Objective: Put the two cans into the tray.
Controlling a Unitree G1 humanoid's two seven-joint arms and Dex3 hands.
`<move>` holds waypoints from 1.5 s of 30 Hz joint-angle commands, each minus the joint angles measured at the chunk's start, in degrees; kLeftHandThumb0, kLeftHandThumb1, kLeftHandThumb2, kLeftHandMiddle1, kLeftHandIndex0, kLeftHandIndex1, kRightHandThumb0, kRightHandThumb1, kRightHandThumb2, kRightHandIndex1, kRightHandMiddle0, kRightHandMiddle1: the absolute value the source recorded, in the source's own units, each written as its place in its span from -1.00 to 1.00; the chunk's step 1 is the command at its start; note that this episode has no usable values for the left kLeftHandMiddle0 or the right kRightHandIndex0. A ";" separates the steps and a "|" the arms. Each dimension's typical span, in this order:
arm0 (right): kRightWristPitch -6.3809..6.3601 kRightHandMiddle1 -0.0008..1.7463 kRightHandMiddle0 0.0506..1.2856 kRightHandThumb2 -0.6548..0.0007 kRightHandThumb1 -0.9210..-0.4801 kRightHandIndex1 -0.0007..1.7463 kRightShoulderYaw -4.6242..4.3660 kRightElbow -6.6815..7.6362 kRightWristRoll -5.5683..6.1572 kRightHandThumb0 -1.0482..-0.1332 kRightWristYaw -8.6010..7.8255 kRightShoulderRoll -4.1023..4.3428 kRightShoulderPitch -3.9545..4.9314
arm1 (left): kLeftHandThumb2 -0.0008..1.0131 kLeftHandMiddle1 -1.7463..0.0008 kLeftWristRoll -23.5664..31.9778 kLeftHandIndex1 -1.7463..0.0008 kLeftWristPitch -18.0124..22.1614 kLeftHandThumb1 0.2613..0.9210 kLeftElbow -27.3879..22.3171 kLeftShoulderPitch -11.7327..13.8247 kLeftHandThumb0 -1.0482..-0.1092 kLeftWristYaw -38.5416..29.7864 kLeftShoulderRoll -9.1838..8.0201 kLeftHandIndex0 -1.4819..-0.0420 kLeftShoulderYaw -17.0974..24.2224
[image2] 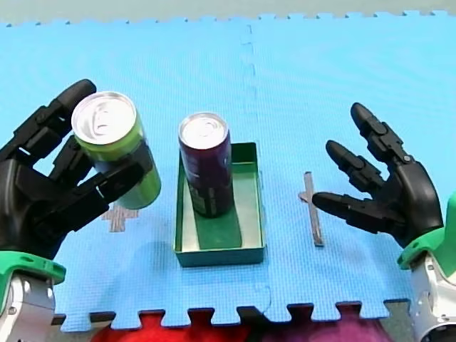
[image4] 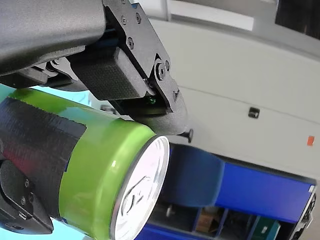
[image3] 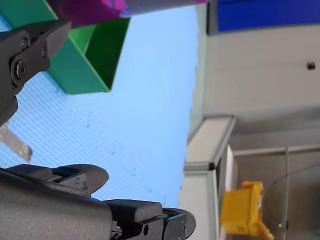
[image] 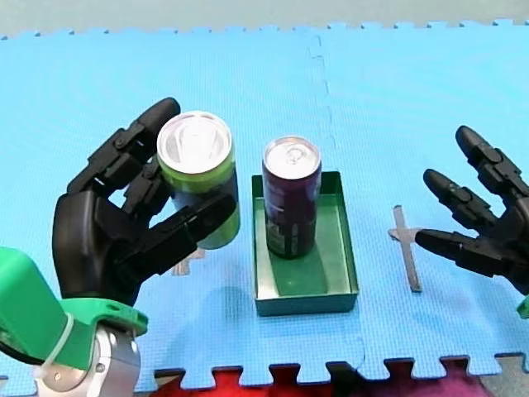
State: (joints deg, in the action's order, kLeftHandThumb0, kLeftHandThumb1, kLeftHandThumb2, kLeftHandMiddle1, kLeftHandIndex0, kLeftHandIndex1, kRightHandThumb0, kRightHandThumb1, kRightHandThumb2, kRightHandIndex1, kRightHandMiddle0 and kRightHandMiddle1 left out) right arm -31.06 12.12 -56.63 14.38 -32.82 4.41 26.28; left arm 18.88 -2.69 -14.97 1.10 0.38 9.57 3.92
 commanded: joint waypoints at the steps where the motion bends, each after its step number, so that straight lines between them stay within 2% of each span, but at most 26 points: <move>1: 0.21 -1.00 -0.70 1.00 0.25 -1.00 0.03 0.29 -0.03 -0.23 0.21 0.08 0.03 | -1.00 1.00 -0.21 1.00 0.13 0.47 -1.17 0.15 0.40 0.30 0.21 -0.72 -0.44; 7: 0.07 -1.00 -0.70 1.00 0.24 -1.00 -0.11 0.31 -0.15 -0.23 0.41 -0.13 0.08 | -1.00 1.00 -0.61 1.00 -0.41 0.47 -2.70 1.01 0.40 0.90 0.65 -0.72 -1.55; 19: 0.39 -1.00 -0.70 1.00 0.22 -1.00 -0.41 1.53 -0.09 -0.23 0.46 -0.22 -0.28 | -1.00 1.00 -1.56 1.00 -1.23 0.46 -3.64 2.21 0.41 1.37 1.36 -0.72 -4.04; 29: 0.67 -1.00 -0.69 1.00 0.23 -1.00 -0.40 1.95 0.07 -0.21 0.44 -0.21 -0.36 | -1.00 1.00 -2.34 1.00 -1.45 0.46 -2.32 2.09 0.41 1.34 2.11 -0.71 -5.77; 35: 0.67 -1.00 -0.69 1.00 0.23 -1.00 -0.49 2.56 0.07 -0.20 0.56 -0.41 -0.76 | -1.00 1.00 -3.31 1.00 -1.43 0.47 -2.47 2.57 0.42 1.84 2.93 -0.71 -7.22; 45: 0.91 -1.00 -0.69 1.00 0.23 -1.00 -0.76 3.86 -0.02 -0.16 0.80 -0.55 -1.55 | -1.00 1.00 -3.14 1.00 -0.63 0.48 -0.73 2.52 0.42 1.28 3.18 -0.71 -7.93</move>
State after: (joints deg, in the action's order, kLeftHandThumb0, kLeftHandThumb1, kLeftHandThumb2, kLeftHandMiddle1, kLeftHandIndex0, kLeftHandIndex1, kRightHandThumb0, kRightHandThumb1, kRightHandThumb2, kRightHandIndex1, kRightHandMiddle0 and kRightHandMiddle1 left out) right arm -30.24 11.31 -53.20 14.36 -32.22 3.76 24.99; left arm 15.57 -4.19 -15.78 3.74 1.91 12.17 -3.94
